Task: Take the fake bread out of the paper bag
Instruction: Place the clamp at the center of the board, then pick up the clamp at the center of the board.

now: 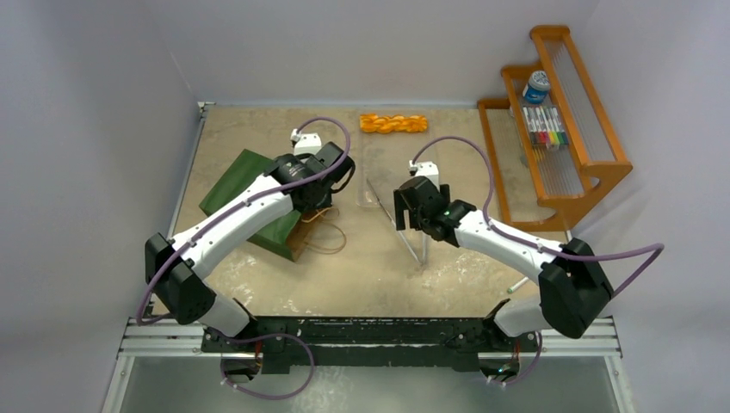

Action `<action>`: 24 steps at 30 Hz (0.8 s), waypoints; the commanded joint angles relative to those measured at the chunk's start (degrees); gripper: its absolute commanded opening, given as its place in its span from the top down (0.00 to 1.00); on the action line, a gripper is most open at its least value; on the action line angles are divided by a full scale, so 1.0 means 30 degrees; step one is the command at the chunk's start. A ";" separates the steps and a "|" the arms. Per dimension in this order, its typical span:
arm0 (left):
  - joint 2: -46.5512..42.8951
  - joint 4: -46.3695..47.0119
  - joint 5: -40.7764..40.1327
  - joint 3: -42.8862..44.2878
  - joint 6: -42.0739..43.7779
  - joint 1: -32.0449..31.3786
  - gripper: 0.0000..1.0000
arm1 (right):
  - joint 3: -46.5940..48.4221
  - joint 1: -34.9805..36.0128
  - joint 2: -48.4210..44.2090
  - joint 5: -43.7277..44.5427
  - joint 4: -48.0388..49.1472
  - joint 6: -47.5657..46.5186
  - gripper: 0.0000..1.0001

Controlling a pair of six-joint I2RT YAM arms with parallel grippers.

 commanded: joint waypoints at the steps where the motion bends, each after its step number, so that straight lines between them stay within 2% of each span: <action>1: 0.0568 -0.0844 -0.1881 0.1463 0.0561 -0.0436 0.45 | -0.0859 0.0035 -0.0801 -0.0110 -0.0109 0.0802 0.10; 6: 0.1449 -0.1054 -0.2196 0.1718 0.0702 -0.0777 0.44 | -0.1658 0.0313 -0.0989 -0.0455 0.0090 0.1150 0.08; 8: 0.1593 -0.1088 -0.2310 0.1689 0.0680 -0.0861 0.44 | -0.1752 0.0533 -0.1018 -0.0673 0.0159 0.1112 0.01; 9: 0.1637 -0.1069 -0.2321 0.1660 0.0674 -0.0875 0.44 | -0.1721 0.0603 -0.1040 -0.0733 0.0153 0.1122 0.00; 24: 0.2243 -0.1081 -0.3075 0.1543 0.0753 -0.0885 0.43 | -0.1877 0.0860 0.0570 -0.1192 0.0427 0.1942 0.00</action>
